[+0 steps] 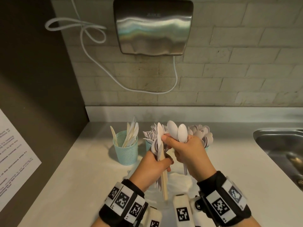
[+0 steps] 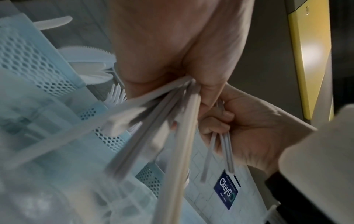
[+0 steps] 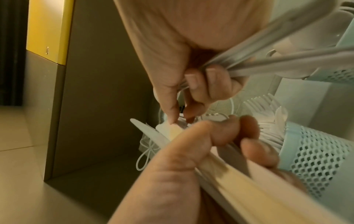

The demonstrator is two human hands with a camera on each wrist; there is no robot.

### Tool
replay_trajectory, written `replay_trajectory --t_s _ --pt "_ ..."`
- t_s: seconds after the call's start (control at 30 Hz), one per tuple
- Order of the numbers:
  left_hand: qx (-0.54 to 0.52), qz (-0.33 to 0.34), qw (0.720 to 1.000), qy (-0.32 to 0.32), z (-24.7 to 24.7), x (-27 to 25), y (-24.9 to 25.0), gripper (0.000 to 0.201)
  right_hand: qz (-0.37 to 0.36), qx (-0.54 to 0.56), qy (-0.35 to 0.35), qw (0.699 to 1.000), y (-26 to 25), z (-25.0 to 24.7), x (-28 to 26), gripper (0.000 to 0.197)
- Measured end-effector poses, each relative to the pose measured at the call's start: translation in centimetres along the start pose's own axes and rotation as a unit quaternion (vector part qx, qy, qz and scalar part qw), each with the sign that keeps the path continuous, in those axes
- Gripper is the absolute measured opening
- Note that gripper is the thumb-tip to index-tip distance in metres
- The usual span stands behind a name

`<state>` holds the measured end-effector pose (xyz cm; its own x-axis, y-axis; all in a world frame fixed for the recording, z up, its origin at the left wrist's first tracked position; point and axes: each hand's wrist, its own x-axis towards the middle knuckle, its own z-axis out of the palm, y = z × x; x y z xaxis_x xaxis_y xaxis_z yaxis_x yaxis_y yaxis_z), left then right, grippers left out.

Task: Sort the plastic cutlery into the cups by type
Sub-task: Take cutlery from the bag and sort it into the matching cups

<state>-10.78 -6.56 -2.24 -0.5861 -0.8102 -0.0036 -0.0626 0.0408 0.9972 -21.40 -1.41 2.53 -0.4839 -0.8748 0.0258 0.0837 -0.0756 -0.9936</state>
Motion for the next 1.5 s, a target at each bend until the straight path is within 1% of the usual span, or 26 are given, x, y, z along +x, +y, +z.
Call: replay_trajectory --t_s 0.07,0.13,0.2,0.3,0.4,0.5,0.57,0.67,0.73,0.8,0.83,0.93,1.0,1.07,1.17,1.23,1.3,1.33,1.37,1.43,1.5 --pt "0.011 -0.004 1.000 -0.015 -0.1 0.0 -0.1 0.027 0.013 -0.021 -0.027 0.999 -0.2 -0.1 0.0 0.009" --pt "0.026 -0.006 0.999 -0.020 -0.1 -0.1 -0.1 0.011 0.019 -0.052 -0.053 0.997 -0.3 -0.1 0.1 0.012" --pt "0.016 -0.008 1.000 -0.021 0.0 -0.2 -0.1 0.007 0.016 -0.050 -0.062 0.997 -0.5 0.0 -0.1 0.010" --pt "-0.024 -0.010 1.000 -0.018 0.2 0.0 0.1 0.011 0.003 -0.025 -0.037 0.999 -0.4 0.2 0.0 0.010" --pt "-0.078 -0.023 0.997 -0.018 0.2 0.0 0.2 0.008 -0.020 -0.037 -0.009 0.999 -0.3 0.3 0.3 0.014" --pt "-0.099 -0.027 0.994 -0.025 0.1 -0.2 0.3 0.011 -0.044 -0.054 0.006 0.998 -0.2 0.2 0.6 0.014" --pt "-0.110 -0.019 0.993 -0.031 0.1 -0.2 0.4 0.014 -0.058 -0.050 0.002 0.997 -0.4 0.1 0.7 0.010" --pt "-0.128 -0.004 0.991 -0.044 -0.1 -0.2 0.5 0.015 -0.050 -0.007 -0.024 0.998 -0.9 0.2 0.7 0.004" --pt "-0.149 -0.001 0.986 -0.072 -0.3 -0.1 0.5 0.003 -0.045 0.021 -0.025 0.998 -1.4 0.0 0.7 0.014" --pt "-0.185 -0.006 0.978 -0.096 -0.3 -0.2 0.6 0.015 -0.041 0.028 -0.018 0.999 -1.7 -0.2 1.1 0.020" --pt "-0.199 -0.009 0.975 -0.097 -0.1 -0.1 0.7 0.019 -0.041 0.031 -0.015 0.999 -1.7 -0.3 1.3 0.020" --pt "-0.214 -0.019 0.975 -0.058 0.3 0.4 0.6 0.029 -0.031 0.047 0.000 0.998 -1.1 -0.5 2.1 0.019" --pt "-0.221 -0.029 0.974 -0.041 0.4 0.9 0.6 0.035 -0.034 0.066 0.006 0.997 -0.7 -0.6 2.4 0.026" --pt "-0.219 -0.026 0.974 -0.043 0.4 1.4 0.7 0.038 -0.050 0.064 0.010 0.997 -0.5 -0.7 2.6 0.036" --pt "-0.197 -0.013 0.980 -0.028 0.2 1.8 0.4 0.036 -0.066 0.087 0.031 0.994 -0.5 -1.0 2.8 0.044" --pt "-0.164 -0.019 0.986 -0.004 -0.3 1.9 -0.5 0.035 -0.079 0.120 0.072 0.987 -0.9 -2.0 3.2 0.043" --pt "-0.145 -0.030 0.989 0.025 -0.9 1.8 -1.3 0.018 -0.091 0.138 0.103 0.981 -1.7 -3.4 3.5 0.040" --pt "-0.142 -0.037 0.988 0.040 -1.2 1.8 -1.5 0.009 -0.093 0.137 0.107 0.980 -2.0 -4.0 3.6 0.037" --pt "-0.140 -0.044 0.988 0.051 -1.5 1.8 -1.5 0.006 -0.090 0.133 0.105 0.981 -2.1 -4.5 3.7 0.033" --pt "-0.115 -0.045 0.991 0.058 -1.7 1.7 -1.1 0.007 -0.078 0.130 0.088 0.985 -2.1 -5.0 3.6 0.027" --pt "-0.057 -0.037 0.996 0.051 -1.5 1.3 -0.5 0.017 -0.061 0.131 0.067 0.987 -1.7 -4.9 3.3 0.023"
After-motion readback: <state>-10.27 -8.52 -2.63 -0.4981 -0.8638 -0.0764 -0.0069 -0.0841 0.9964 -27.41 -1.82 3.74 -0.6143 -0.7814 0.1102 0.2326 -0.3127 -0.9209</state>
